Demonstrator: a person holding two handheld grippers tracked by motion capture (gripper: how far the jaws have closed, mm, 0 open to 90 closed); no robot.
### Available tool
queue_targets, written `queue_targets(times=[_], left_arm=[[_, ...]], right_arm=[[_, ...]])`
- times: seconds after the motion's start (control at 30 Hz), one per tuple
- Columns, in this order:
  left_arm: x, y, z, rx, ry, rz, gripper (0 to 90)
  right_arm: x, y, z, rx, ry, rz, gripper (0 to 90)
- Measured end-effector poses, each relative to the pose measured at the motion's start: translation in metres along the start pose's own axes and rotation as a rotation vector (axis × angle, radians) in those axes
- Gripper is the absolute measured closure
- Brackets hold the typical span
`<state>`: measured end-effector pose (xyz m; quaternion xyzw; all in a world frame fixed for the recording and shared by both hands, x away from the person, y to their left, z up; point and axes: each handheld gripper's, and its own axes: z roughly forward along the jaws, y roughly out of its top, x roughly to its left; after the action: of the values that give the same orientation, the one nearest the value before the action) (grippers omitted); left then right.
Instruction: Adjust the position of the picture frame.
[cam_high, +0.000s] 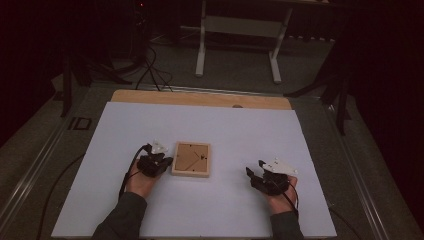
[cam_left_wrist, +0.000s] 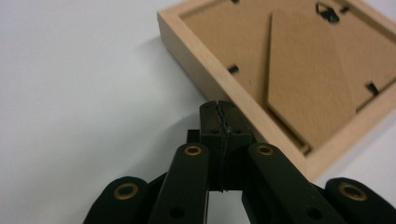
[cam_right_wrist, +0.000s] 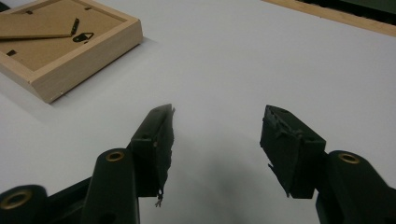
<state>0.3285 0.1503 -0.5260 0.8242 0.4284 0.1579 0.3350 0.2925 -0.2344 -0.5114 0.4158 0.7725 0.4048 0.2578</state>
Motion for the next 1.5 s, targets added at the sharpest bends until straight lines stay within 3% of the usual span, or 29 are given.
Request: queue_targets(times=[0.3,0.5,0.67,0.97,1.23,1.5], left_arm=[[-0.008,-0.011,-0.016,0.035,-0.012,0.050,89.5],[-0.006,-0.019,-0.030,0.021,-0.041,0.053,89.5],[-0.007,-0.027,-0.039,-0.001,-0.089,0.079,88.0],[-0.015,-0.025,-0.025,0.043,-0.112,0.115,85.3],[-0.017,-0.022,-0.017,0.062,-0.100,0.140,85.2],[-0.020,-0.018,-0.013,0.059,-0.110,0.137,87.5]], right_arm=[[-0.002,0.000,-0.003,-0.010,-0.003,0.006,43.5],[-0.003,0.000,-0.004,-0.014,-0.005,0.012,43.5],[-0.001,0.000,-0.003,-0.012,-0.002,0.004,43.6],[-0.001,0.000,-0.002,-0.007,-0.002,0.000,43.5],[0.000,0.000,-0.001,-0.005,0.000,-0.007,43.5],[0.000,0.000,0.000,0.000,0.001,-0.009,43.5]])
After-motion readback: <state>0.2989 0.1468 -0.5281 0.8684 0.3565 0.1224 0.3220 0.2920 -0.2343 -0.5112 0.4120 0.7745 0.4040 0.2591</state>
